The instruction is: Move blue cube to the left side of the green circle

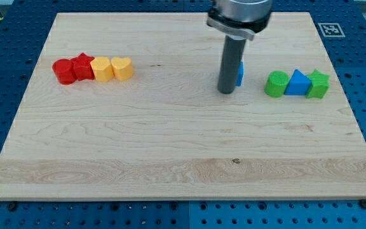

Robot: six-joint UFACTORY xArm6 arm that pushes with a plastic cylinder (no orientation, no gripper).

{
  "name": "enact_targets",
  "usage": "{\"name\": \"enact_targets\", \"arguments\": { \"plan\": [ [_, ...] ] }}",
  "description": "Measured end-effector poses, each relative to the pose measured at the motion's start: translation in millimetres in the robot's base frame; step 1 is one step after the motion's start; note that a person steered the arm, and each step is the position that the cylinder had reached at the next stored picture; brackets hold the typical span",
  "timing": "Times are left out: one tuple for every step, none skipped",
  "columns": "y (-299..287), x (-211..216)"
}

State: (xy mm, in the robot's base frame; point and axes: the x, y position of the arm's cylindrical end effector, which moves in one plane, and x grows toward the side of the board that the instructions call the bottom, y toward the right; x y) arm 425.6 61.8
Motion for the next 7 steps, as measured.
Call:
{"name": "enact_targets", "arguments": {
  "plan": [
    [-31.0,-11.2],
    [-31.2,-37.7],
    [-26.9,-45.8],
    [-19.6,-50.6],
    [-4.9,-56.8],
    [10.9,-57.9],
    [27.1,-57.8]
  ]
}}
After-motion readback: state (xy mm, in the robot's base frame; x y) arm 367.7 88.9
